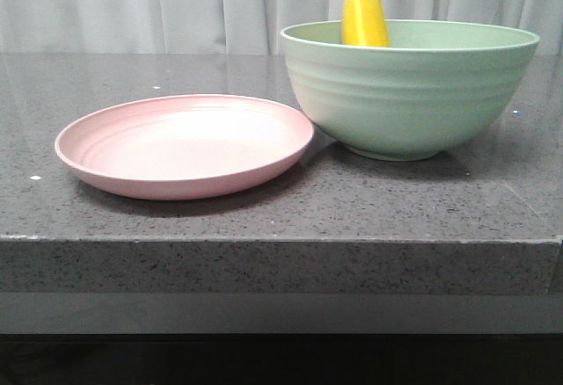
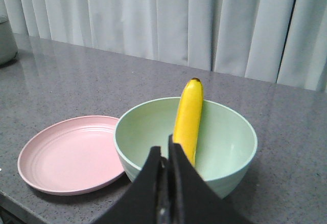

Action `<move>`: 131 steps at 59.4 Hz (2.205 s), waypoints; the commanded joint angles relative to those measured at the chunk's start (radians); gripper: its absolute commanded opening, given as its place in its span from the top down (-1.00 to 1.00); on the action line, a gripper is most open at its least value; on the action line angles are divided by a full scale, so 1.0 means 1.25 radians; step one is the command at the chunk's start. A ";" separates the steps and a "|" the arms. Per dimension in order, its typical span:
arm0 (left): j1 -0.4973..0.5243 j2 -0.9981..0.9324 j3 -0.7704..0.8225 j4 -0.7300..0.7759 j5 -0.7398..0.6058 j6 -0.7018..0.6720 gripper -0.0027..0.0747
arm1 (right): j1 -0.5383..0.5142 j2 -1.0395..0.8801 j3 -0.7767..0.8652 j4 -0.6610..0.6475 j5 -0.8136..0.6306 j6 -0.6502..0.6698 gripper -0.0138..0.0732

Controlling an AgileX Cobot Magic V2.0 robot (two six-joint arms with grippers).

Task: Transfer banana from pink plate to green bowl

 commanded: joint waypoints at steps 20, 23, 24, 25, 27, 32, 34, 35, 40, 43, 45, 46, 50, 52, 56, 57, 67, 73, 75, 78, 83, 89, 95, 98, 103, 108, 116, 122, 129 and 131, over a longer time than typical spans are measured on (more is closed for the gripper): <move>0.024 -0.016 0.189 -0.008 -0.281 -0.002 0.98 | 0.002 0.006 -0.021 0.031 -0.038 -0.004 0.86; 0.024 -0.016 0.189 -0.008 -0.283 -0.002 0.98 | 0.002 0.006 -0.021 0.031 -0.038 -0.004 0.86; 0.024 -0.016 0.189 -0.008 -0.283 -0.002 0.98 | 0.002 0.006 -0.021 0.031 -0.038 -0.004 0.86; 0.024 -0.016 0.189 -0.008 -0.281 -0.002 0.98 | 0.002 0.006 -0.021 0.031 -0.038 -0.004 0.86; 0.024 -0.016 0.189 -0.008 -0.281 -0.002 0.98 | 0.002 0.006 -0.021 0.031 -0.038 -0.004 0.86; 0.024 -0.015 0.189 -0.008 -0.281 -0.002 0.98 | 0.002 0.006 -0.021 0.031 -0.039 -0.004 0.86; 0.024 -0.015 0.189 -0.008 -0.281 -0.002 0.98 | 0.002 0.006 -0.021 0.031 -0.039 -0.004 0.86; 0.024 -0.015 0.189 -0.008 -0.281 -0.002 0.98 | 0.002 0.006 -0.021 0.031 -0.039 -0.004 0.86; 0.024 -0.015 0.189 -0.008 -0.281 -0.002 0.98 | 0.002 0.006 -0.020 0.031 -0.039 -0.004 0.86; 0.024 -0.015 0.189 -0.008 -0.281 -0.002 0.98 | 0.002 0.006 -0.020 0.031 -0.039 -0.004 0.86; 0.024 -0.015 0.189 -0.008 -0.281 -0.002 0.98 | 0.002 0.006 -0.020 0.031 -0.039 -0.004 0.86; 0.024 -0.015 0.189 -0.008 -0.281 -0.002 0.98 | 0.002 0.006 -0.020 0.031 -0.039 -0.004 0.86; 0.024 -0.015 0.189 -0.008 -0.281 -0.002 0.98 | 0.002 0.006 -0.019 0.031 -0.039 -0.004 0.86; 0.024 -0.015 0.189 -0.008 -0.281 -0.002 0.98 | 0.002 0.006 -0.019 0.031 -0.039 -0.004 0.86; 0.024 -0.015 0.189 -0.008 -0.281 -0.002 0.98 | 0.002 0.006 -0.019 0.031 -0.039 -0.004 0.86; 0.024 -0.015 0.189 -0.008 -0.281 -0.002 0.98 | 0.002 0.006 -0.019 0.031 -0.039 -0.004 0.86; 0.024 -0.015 0.189 -0.008 -0.281 -0.002 0.98 | 0.002 0.006 -0.019 0.031 -0.039 -0.004 0.86; 0.024 -0.015 0.189 -0.008 -0.281 -0.002 0.98 | 0.002 0.006 -0.019 0.031 -0.039 -0.004 0.86; 0.024 -0.015 0.189 -0.008 -0.281 -0.002 0.98 | 0.002 0.006 -0.019 0.031 -0.039 -0.004 0.86; 0.024 -0.015 0.189 -0.008 -0.281 -0.002 0.98 | 0.002 0.006 -0.019 0.031 -0.042 -0.004 0.86; 0.024 -0.015 0.189 -0.008 -0.281 -0.002 0.98 | 0.002 0.006 -0.015 0.034 -0.046 -0.004 0.86; 0.024 -0.015 0.189 -0.008 -0.281 -0.002 0.98 | 0.002 0.008 -0.003 0.021 -0.067 0.002 0.86; 0.024 -0.015 0.189 -0.008 -0.281 -0.002 0.98 | 0.002 0.008 0.029 -0.106 -0.120 0.113 0.86; 0.024 -0.015 0.189 -0.008 -0.281 -0.002 0.98 | 0.004 0.007 0.051 -0.218 -0.153 0.234 0.86; 0.024 -0.015 0.189 -0.008 -0.281 -0.002 0.98 | 0.005 -0.011 0.102 -0.413 -0.243 0.472 0.86; 0.024 -0.015 0.189 -0.008 -0.281 -0.002 0.98 | 0.019 -0.046 0.165 -0.567 -0.350 0.631 0.86; 0.024 -0.015 0.189 -0.008 -0.281 -0.002 0.98 | 0.059 -0.114 0.262 -0.689 -0.435 0.674 0.86; 0.024 -0.015 0.189 -0.008 -0.281 -0.002 0.98 | 0.068 -0.163 0.323 -0.692 -0.436 0.674 0.86; 0.024 -0.015 0.189 -0.008 -0.281 -0.002 0.98 | 0.068 -0.224 0.391 -0.691 -0.436 0.680 0.86; 0.024 -0.015 0.189 -0.008 -0.281 -0.002 0.98 | 0.068 -0.239 0.407 -0.691 -0.436 0.683 0.86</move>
